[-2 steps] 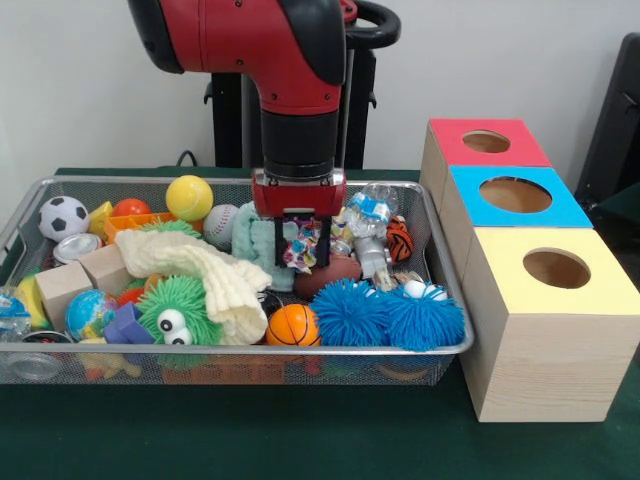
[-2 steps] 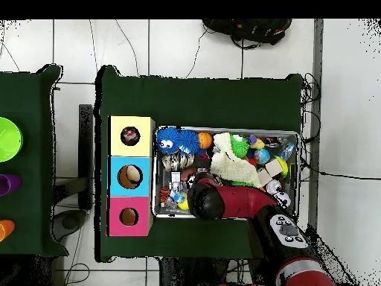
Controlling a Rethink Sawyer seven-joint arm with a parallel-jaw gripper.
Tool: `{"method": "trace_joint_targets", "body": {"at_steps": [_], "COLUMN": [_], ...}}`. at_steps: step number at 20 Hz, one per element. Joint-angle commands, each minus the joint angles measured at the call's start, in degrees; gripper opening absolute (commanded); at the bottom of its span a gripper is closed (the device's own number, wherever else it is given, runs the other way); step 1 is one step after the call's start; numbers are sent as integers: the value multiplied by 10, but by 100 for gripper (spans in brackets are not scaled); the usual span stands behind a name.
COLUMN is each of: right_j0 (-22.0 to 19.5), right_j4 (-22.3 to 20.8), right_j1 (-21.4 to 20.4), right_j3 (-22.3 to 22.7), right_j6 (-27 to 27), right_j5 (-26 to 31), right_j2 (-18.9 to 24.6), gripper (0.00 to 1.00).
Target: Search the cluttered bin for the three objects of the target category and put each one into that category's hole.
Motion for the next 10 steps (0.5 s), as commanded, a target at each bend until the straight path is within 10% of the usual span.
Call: {"method": "trace_joint_targets", "body": {"at_steps": [1,10], "right_j0": [-16,-15], "right_j4": [-28,-8], "right_j1": [14,15], "right_j3": [29,-4], "right_j6": [47,35], "right_j5": [-12,32], "right_j2": [18,33], "gripper": [0,0]}}
